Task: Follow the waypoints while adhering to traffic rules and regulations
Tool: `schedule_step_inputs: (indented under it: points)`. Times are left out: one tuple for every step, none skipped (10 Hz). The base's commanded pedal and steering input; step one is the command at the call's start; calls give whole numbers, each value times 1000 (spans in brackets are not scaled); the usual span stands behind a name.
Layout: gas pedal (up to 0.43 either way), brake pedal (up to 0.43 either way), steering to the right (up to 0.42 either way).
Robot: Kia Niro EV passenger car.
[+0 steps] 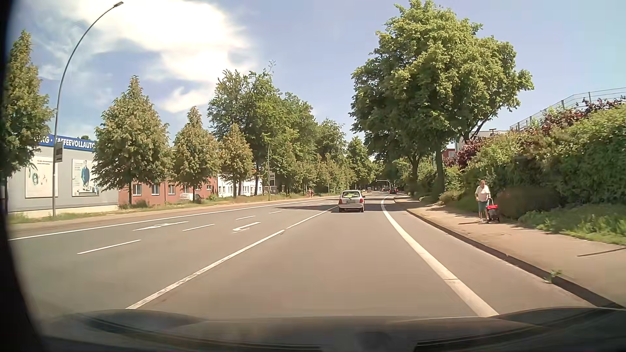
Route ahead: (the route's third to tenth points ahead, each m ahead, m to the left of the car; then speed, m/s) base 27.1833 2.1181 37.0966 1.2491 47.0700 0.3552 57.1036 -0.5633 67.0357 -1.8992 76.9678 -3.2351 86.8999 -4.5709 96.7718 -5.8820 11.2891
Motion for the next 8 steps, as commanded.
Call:
schedule_step_inputs:
  points:
    - [0,6,14]
    - [0,6,14]
    - [0,6,15]
    - [0,6,15]
    - [0,6,15]
    - [0,6,15]
    - [0,6,15]
    - [0,6,15]
